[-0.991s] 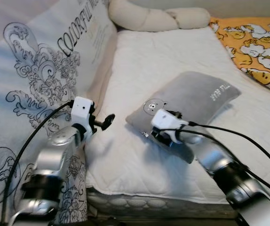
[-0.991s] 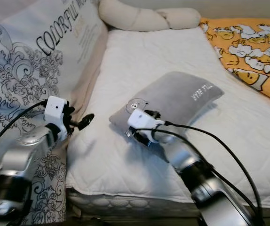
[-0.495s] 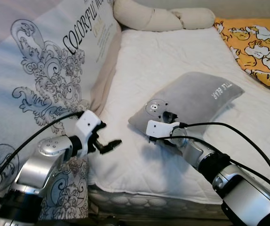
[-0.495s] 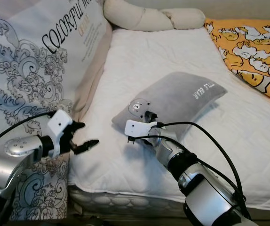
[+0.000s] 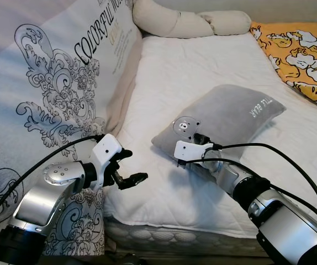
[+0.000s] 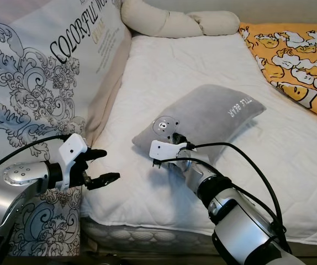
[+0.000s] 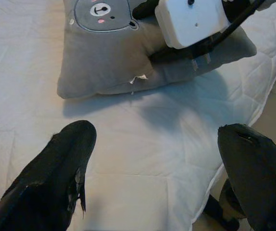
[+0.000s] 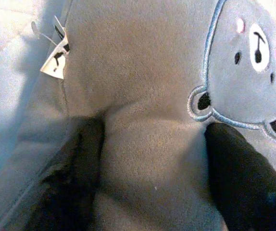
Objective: Clean up the room
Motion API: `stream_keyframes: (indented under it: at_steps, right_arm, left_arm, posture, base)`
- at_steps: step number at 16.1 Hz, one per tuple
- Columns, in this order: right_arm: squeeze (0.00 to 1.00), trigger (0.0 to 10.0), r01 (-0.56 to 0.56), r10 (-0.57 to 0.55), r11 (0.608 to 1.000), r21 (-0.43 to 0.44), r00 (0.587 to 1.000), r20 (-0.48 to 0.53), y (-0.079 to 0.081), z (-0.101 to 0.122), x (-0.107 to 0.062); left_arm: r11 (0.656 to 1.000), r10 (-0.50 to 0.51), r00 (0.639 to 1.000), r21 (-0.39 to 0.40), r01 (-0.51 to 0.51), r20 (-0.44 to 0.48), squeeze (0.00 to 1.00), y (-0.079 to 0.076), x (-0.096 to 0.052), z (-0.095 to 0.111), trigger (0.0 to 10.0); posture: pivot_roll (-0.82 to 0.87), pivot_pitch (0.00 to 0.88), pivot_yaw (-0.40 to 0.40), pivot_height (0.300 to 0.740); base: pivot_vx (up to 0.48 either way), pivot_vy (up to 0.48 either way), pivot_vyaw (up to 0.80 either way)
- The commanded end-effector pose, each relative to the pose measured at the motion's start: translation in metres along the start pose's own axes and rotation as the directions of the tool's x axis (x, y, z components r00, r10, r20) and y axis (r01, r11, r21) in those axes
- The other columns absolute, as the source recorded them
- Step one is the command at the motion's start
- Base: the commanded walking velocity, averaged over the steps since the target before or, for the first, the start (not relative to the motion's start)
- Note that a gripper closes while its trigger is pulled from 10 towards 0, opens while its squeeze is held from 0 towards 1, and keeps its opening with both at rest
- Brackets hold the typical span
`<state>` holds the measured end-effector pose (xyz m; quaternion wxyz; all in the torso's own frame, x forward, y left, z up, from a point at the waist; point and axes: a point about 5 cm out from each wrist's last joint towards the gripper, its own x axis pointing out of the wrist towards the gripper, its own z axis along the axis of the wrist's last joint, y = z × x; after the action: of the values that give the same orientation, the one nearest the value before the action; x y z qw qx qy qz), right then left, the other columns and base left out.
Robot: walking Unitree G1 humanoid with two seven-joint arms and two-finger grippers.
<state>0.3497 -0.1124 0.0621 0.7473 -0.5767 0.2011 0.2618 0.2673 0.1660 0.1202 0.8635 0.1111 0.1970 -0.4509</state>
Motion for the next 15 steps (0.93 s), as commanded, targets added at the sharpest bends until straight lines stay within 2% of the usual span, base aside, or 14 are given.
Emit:
stream_keyframes:
  at_steps: [1, 4, 7, 9, 13, 15]
  right_arm:
    - [0.0, 0.0, 0.012, -0.011, 1.0, 0.025, 0.999, -0.042, -0.003, -0.009, 0.0]
    - [0.0, 0.0, 0.017, -0.016, 0.999, 0.044, 0.999, -0.034, -0.003, -0.009, 0.001]
    - [0.0, 0.0, 0.022, -0.021, 0.998, 0.051, 0.999, -0.025, -0.002, -0.009, 0.001]
    - [0.0, 0.0, 0.028, -0.027, 0.997, 0.069, 0.999, -0.023, -0.002, -0.011, 0.001]
    - [0.0, 0.0, 0.036, -0.036, 0.983, 0.182, 0.999, -0.005, -0.001, -0.013, 0.001]
    - [0.0, 0.0, 0.076, -0.091, 0.961, 0.266, 0.995, 0.044, -0.011, -0.006, 0.0]
  left_arm:
    - [1.0, -0.001, 1.0, 0.018, 0.001, -0.013, 0.0, -0.001, -0.002, 0.001, 10.0]
    - [1.0, 0.017, 1.0, 0.021, -0.017, -0.013, 0.0, 0.0, -0.002, 0.0, 10.0]
    - [0.997, 0.072, 0.997, 0.024, -0.072, -0.01, 0.0, 0.007, -0.004, -0.001, 10.0]
    - [0.998, 0.059, 0.998, 0.02, -0.059, -0.004, 0.0, 0.007, -0.005, 0.0, 10.0]
    - [0.996, 0.086, 0.996, 0.025, -0.086, 0.014, 0.0, 0.011, -0.008, 0.003, 10.0]
    - [0.984, 0.174, 0.983, 0.026, -0.176, 0.066, 0.0, 0.021, -0.01, 0.01, 10.0]
  posture:
    - [0.0, 0.0, 0.051, 0.74]
    - [-0.01, 0.0, 0.05, 0.74]
    - [-0.01, 0.0, 0.053, 0.74]
    - [-0.01, 0.0, 0.057, 0.74]
    - [-0.01, 0.0, 0.058, 0.74]
    - [0.0, 0.0, 0.058, 0.74]
  base:
    - [0.0, 0.0, 0.0]
    - [0.0, 0.0, 0.0]
    - [0.0, 0.0, 0.0]
    - [0.0, 0.0, 0.0]
    - [0.0, 0.0, 0.0]
    - [0.0, 0.0, 0.0]
